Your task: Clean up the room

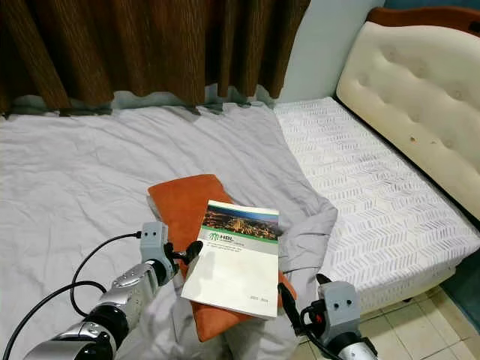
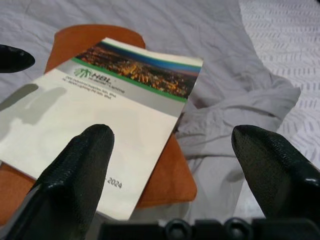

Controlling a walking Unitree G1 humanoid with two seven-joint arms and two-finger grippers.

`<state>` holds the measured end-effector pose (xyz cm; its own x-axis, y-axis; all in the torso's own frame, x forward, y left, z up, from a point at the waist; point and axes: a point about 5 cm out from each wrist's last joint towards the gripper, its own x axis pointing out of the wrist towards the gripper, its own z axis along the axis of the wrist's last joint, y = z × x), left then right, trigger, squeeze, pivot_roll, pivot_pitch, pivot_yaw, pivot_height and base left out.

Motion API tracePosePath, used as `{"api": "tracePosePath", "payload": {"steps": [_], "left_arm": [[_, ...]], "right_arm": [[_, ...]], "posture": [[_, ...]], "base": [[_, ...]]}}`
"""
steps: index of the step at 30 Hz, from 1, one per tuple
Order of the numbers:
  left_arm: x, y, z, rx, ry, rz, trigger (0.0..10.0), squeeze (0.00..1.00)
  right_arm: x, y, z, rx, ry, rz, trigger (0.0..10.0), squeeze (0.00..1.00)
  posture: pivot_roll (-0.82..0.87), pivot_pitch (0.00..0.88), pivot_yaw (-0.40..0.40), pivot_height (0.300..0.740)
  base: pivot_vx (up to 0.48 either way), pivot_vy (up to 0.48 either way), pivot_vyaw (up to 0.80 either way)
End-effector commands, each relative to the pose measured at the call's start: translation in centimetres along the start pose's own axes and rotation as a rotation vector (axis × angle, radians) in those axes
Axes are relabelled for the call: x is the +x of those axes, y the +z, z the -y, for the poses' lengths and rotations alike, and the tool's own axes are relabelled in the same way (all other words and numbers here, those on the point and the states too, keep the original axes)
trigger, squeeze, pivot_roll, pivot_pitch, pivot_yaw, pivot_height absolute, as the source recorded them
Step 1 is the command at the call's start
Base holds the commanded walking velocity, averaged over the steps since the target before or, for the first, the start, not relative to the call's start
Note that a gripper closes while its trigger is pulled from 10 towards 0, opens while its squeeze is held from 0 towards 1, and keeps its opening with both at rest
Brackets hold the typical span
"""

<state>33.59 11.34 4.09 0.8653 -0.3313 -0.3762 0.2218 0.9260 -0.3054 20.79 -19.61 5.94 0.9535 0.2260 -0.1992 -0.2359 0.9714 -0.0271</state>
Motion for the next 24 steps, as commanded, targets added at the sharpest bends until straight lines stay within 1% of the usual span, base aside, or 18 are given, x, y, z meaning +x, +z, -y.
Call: {"api": "tracePosePath", "payload": {"steps": [1, 5, 7, 9, 13, 16, 20, 24], "left_arm": [[0.1, -0.3, 0.6, -0.012, -0.013, -0.012, 10.0, 0.0], [0.2, -0.5, 0.9, -0.036, -0.032, -0.012, 10.0, 0.0], [0.3, -0.5, 1.2, -0.025, -0.045, -0.021, 10.0, 0.0], [0.2, -0.9, 1.0, -0.004, -0.023, -0.047, 10.0, 0.0], [0.1, -1.7, 0.7, 0.023, 0.009, -0.099, 10.0, 0.0], [0.1, -2.0, 1.0, 0.021, 0.007, -0.117, 10.0, 0.0], [0.3, -2.1, 1.5, -0.001, -0.001, -0.135, 10.0, 0.0], [0.3, -2.4, 1.9, 0.02, -0.013, -0.16, 10.0, 0.0]], "right_arm": [[-0.3, 0.2, 0.3, 0.005, -0.008, 0.0, 10.0, 0.0], [-0.3, 0.2, -0.2, 0.021, -0.008, -0.003, 10.0, 0.0], [-0.3, 0.2, -0.6, 0.034, -0.007, -0.007, 10.0, 0.0], [-0.4, 0.0, -1.1, 0.046, -0.004, -0.01, 10.0, 0.0], [-0.5, -0.4, -1.3, 0.058, -0.006, -0.02, 10.0, 0.0], [-0.4, -0.6, -1.4, 0.065, -0.007, -0.025, 10.0, 0.0], [0.0, -0.6, -1.5, 0.072, -0.012, -0.025, 10.0, 0.0], [0.1, -0.6, -1.5, 0.074, -0.013, -0.023, 10.0, 0.0]], "posture": [[-0.18, 0.178, -0.102, 0.74], [-0.18, 0.18, -0.088, 0.74], [-0.18, 0.183, -0.078, 0.74], [-0.18, 0.184, -0.062, 0.74], [-0.18, 0.179, -0.051, 0.74], [-0.18, 0.176, -0.048, 0.74], [-0.17, 0.165, -0.039, 0.74], [-0.17, 0.162, -0.034, 0.74]], "base": [[0.0, 0.0, 0.0], [0.0, 0.0, 0.0], [0.0, 0.0, 0.0], [0.0, 0.0, 0.0], [0.0, 0.0, 0.0], [0.0, 0.0, 0.0], [0.0, 0.0, 0.0], [0.0, 0.0, 0.0]]}}
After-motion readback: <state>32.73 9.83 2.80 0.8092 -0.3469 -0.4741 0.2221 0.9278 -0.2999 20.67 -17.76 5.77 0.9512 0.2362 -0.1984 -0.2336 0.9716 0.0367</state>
